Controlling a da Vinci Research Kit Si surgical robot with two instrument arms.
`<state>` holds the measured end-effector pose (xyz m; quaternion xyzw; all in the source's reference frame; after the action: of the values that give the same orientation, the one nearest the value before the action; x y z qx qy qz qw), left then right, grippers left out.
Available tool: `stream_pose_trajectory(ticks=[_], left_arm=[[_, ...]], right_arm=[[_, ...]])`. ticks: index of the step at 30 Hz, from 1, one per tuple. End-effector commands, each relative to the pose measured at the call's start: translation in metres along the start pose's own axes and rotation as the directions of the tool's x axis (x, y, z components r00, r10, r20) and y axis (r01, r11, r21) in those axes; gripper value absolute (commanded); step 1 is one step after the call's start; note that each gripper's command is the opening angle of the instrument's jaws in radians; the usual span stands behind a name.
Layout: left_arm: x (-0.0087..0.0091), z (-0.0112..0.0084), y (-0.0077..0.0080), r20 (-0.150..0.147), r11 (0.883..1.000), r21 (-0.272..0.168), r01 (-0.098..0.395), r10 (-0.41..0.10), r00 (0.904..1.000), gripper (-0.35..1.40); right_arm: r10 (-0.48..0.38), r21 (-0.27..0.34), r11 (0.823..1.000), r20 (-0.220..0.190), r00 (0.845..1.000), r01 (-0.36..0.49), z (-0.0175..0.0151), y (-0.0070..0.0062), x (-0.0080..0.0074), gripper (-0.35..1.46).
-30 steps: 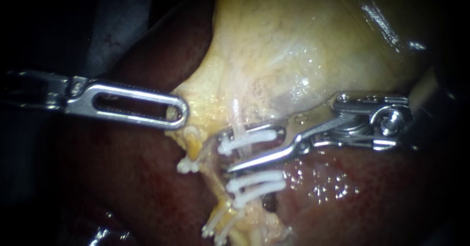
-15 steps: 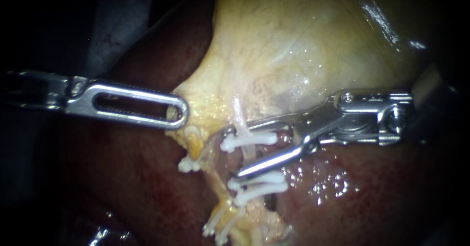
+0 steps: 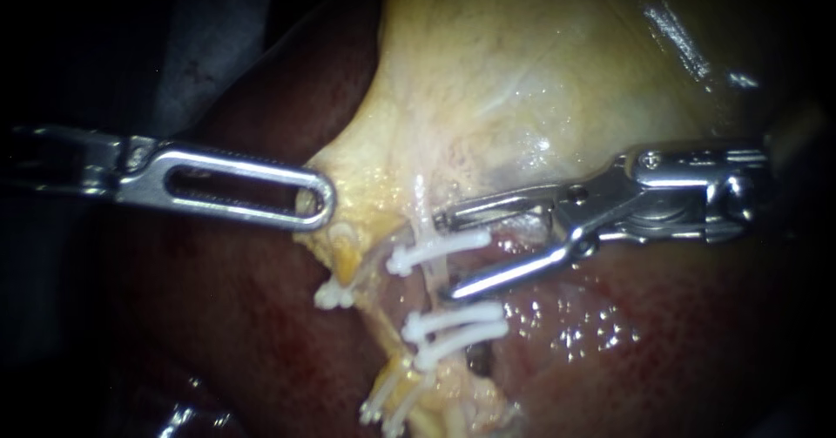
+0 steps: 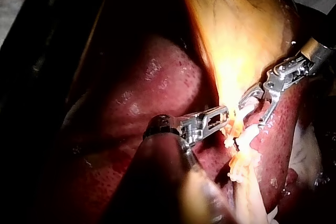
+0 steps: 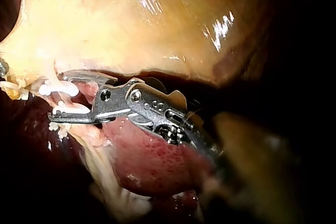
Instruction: Going back third clip right tube
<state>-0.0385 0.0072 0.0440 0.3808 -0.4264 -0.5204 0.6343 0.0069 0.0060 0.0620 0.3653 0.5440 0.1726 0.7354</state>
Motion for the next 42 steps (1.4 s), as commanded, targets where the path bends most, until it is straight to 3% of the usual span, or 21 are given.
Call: stream_pose_trajectory(ticks=[1, 7, 18, 28, 42], left_arm=[[0.0000, 0.0000, 0.0000, 0.000, 1.000, 0.001, 0.000, 0.000, 1.0000, -0.35], [0.0000, 0.0000, 0.0004, 0.000, 1.000, 0.001, -0.002, 0.002, 1.0000, -0.35], [0.0009, 0.0013, 0.0013, 0.006, 1.000, -0.008, -0.009, 0.009, 0.9999, -0.35], [0.0023, 0.0049, 0.0019, -0.010, 1.000, 0.002, -0.018, 0.018, 0.9998, -0.35], [0.0039, 0.0098, 0.0022, -0.035, 0.999, 0.015, -0.032, 0.032, 0.9989, -0.35]], right_arm=[[-0.004, -0.004, 1.000, -0.001, 1.000, 0.004, -0.0003, 0.0000, 0.0000, 0.54], [-0.024, -0.032, 0.999, -0.015, 1.000, 0.024, -0.0039, -0.0006, 0.0013, 0.54], [-0.068, -0.116, 0.991, -0.039, 0.997, 0.063, -0.0080, -0.0030, 0.0060, 0.60], [-0.119, -0.113, 0.987, -0.030, 0.992, 0.115, -0.0083, -0.0063, 0.0054, 0.60], [-0.126, -0.110, 0.986, -0.028, 0.992, 0.122, -0.0089, -0.0065, 0.0051, 0.60]])
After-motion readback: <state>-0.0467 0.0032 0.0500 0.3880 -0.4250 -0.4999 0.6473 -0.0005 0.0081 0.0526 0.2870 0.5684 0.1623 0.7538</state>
